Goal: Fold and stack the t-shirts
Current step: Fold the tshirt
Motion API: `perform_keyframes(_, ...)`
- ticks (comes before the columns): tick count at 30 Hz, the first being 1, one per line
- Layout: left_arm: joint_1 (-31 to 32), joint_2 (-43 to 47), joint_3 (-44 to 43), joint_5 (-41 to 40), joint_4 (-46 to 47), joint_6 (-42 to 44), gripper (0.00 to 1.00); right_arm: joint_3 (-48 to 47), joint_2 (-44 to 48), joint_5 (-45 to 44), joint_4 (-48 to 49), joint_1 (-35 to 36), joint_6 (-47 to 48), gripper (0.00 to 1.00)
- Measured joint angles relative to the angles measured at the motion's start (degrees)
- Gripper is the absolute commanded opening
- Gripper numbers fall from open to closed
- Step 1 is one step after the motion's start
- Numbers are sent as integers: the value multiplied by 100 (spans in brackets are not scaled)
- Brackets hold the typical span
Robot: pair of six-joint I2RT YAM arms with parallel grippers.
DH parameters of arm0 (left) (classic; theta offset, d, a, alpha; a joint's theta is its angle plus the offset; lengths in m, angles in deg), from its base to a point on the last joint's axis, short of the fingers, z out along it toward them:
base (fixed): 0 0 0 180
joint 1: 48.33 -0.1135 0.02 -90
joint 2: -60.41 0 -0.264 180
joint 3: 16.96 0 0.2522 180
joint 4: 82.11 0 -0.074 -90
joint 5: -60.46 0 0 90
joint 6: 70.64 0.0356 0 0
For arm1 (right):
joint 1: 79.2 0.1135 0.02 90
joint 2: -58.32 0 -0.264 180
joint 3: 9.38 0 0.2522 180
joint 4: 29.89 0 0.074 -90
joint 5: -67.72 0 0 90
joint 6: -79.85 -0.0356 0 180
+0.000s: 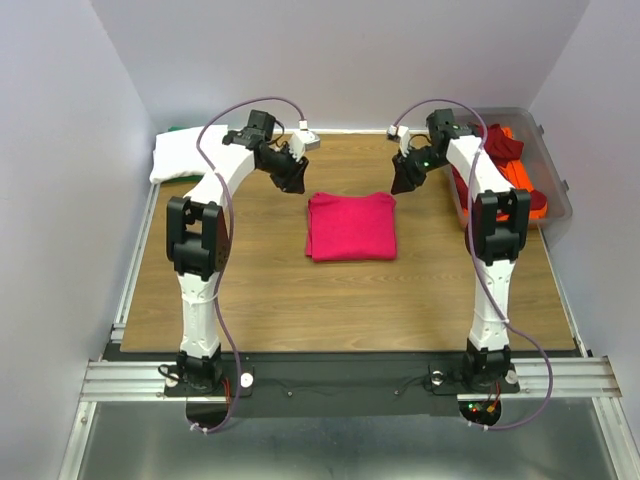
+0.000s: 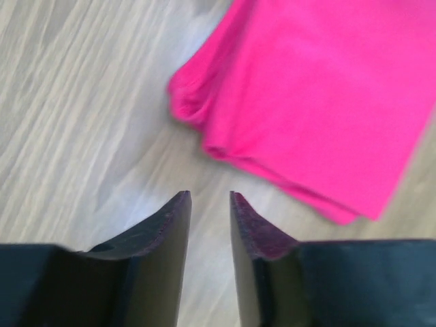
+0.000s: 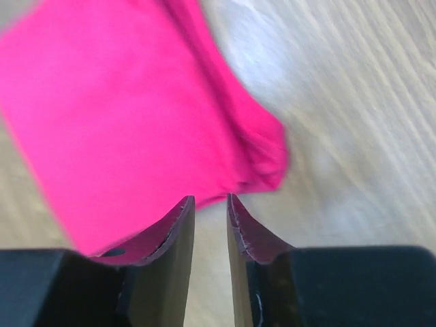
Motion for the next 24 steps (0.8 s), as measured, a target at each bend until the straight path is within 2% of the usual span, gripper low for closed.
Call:
perform_keyframes(1, 42, 127, 127, 125, 85, -94, 40, 105, 151, 129, 46, 9, -179, 35)
perform_keyframes(2, 96, 232, 240, 216, 144, -181, 47, 214, 271, 221, 63, 28, -315, 39)
perform_keyframes(3, 153, 289, 343, 330, 243, -337, 50, 278, 326, 293, 72, 37, -396, 46)
perform_keyframes(6, 273, 308, 691, 525, 656, -800, 53, 476, 385, 407, 210, 81, -664, 50)
perform_keyframes(11, 424, 199, 898, 817, 866, -1038, 48, 407, 136, 474, 529, 116, -1104, 45)
perform_keyframes(14, 566, 186, 898, 809, 833, -804, 46, 35, -256, 577, 852, 149, -1342, 43)
perform_keyframes(17, 881, 157, 920, 748, 754, -520, 44, 122, -385, 623, 953, 170, -1388, 42)
perform_keyframes(22, 1357, 138, 1755, 605, 914, -264, 40, 1032, -389, 704, 1196, 374, -1329, 40)
perform_keyframes(24, 1467, 129, 2111, 564, 874, -201, 33, 1285, -339, 883, 1241, 448, -1300, 40)
